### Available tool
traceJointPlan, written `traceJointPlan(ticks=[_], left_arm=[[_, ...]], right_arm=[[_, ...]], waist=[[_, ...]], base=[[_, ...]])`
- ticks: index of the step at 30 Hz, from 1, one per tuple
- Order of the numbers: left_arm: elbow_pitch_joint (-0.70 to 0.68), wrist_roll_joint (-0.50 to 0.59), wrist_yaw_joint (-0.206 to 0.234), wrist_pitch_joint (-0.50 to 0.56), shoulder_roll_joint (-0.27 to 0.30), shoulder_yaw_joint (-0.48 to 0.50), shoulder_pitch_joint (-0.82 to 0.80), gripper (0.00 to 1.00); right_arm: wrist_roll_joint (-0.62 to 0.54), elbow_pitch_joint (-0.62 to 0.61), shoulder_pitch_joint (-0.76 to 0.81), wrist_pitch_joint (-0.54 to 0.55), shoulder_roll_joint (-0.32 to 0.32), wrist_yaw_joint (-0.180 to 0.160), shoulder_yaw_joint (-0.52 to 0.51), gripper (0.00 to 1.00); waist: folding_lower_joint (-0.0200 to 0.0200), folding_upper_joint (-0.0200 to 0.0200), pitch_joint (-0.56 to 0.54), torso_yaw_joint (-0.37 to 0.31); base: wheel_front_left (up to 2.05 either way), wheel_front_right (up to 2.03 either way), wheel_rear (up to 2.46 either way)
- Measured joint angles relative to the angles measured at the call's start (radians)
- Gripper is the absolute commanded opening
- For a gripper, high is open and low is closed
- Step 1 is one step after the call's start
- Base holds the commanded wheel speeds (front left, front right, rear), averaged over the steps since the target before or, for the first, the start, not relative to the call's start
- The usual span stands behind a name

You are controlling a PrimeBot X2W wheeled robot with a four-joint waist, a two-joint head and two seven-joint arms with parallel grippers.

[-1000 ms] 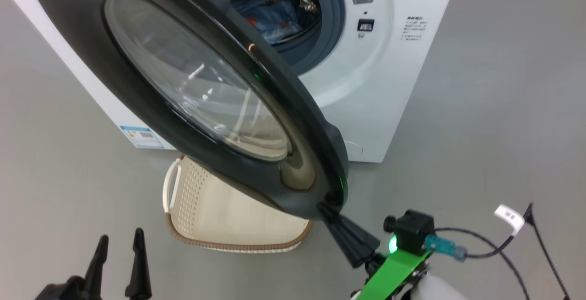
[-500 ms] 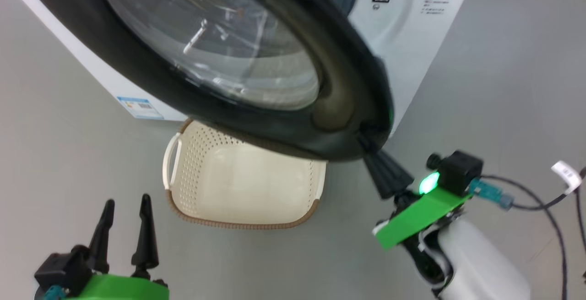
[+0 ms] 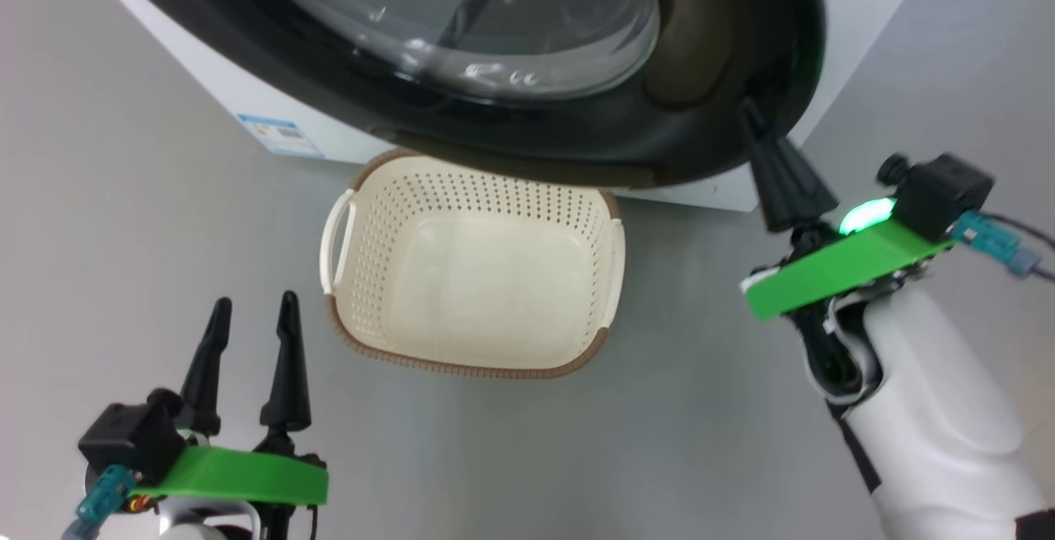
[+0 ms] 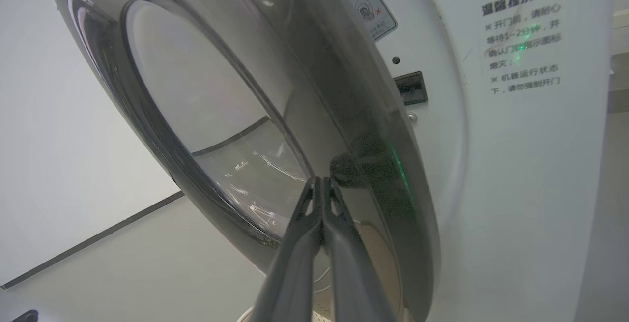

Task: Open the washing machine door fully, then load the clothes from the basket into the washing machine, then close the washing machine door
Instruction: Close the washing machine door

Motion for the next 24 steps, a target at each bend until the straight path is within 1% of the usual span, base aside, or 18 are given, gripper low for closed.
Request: traceJointPlan(ticks=[6, 13, 20, 24], left_arm=[[-0.005, -0.029, 0.0, 0.0, -0.001, -0.026, -0.028, 1.0], [-0.007, -0.038, -0.001, 0.0, -0.002, -0.045, -0.052, 1.0], [-0.008, -0.041, -0.001, 0.0, -0.004, -0.052, -0.058, 1.0], [-0.007, -0.041, -0.001, 0.0, -0.004, -0.051, -0.058, 1.0]], right_arm=[[-0.003, 0.02, -0.068, 0.0, -0.002, 0.0, -0.069, 0.0], [-0.015, 0.027, -0.126, 0.0, 0.002, 0.0, -0.138, 0.0], [-0.028, 0.028, -0.135, 0.0, 0.01, 0.001, -0.151, 0.0], [-0.031, 0.028, -0.135, 0.0, 0.014, 0.001, -0.154, 0.0]], waist=[[0.0, 0.0, 0.038, 0.026], [0.0, 0.0, 0.075, 0.054], [-0.0001, 0.0, 0.091, 0.073], [0.0, 0.0, 0.085, 0.072]], base=[[0.0, 0.0, 0.0], [0.0, 0.0, 0.0], [0.0, 0.0, 0.0], [0.0, 0.0, 0.0]])
